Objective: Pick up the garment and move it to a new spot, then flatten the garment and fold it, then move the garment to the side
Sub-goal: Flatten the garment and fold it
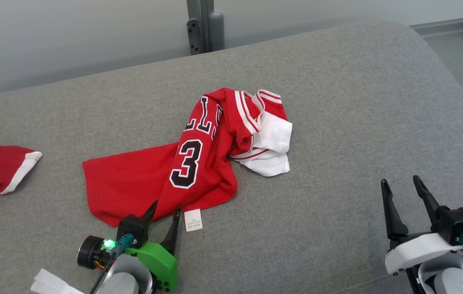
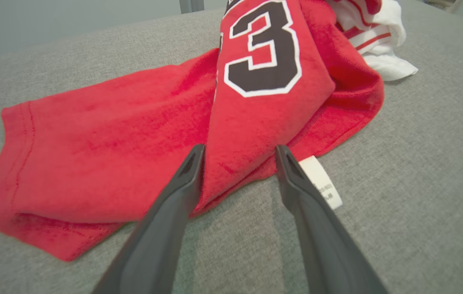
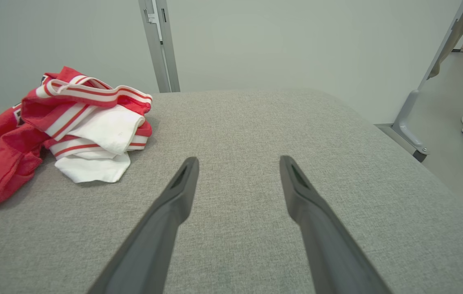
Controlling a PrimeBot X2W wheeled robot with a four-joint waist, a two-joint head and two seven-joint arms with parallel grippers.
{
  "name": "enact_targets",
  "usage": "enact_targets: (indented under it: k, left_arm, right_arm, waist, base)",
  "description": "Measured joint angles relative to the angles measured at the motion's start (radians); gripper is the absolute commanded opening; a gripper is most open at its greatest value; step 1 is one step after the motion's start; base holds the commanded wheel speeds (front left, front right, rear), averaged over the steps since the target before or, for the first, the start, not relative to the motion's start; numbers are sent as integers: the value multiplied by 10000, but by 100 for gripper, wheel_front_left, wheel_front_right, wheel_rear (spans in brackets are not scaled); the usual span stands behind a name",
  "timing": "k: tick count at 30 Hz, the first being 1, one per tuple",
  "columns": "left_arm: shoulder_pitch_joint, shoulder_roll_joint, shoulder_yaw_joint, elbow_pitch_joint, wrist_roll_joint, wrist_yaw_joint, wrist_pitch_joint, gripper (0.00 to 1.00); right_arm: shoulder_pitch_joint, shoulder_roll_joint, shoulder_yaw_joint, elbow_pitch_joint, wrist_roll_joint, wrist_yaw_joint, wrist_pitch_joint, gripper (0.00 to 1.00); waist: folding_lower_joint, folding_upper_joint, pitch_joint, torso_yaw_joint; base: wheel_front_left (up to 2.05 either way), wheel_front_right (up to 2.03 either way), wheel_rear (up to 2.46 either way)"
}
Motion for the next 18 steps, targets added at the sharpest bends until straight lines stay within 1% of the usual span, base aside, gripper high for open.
enact_targets:
  k: [1,6,11,15,18]
  left_arm:
    - [-68,31,-10,90,10,2,-23,0]
    - [-339,140,-69,328,33,36,-58,0]
    - [-803,238,92,-518,-69,56,-54,0]
    - [-1509,560,332,-1394,-198,138,780,0]
    - [-2080,966,558,-1697,-222,236,1482,0]
  right_arm:
    - [-1,15,-12,-2,0,0,0,100]
    - [-73,153,54,31,0,0,0,100]
    - [-151,198,167,44,40,0,0,100]
    - [-191,219,224,61,75,0,0,100]
    - [-278,290,280,71,90,0,0,100]
  waist:
    - [0,0,26,-33]
    - [0,0,44,-120]
    - [0,0,7,-263]
    - [0,0,35,-483]
    - [0,0,100,-738]
  base:
    - [0,0,0]
    - [0,0,0]
    - [0,0,0]
    - [0,0,0]
    - [0,0,0]
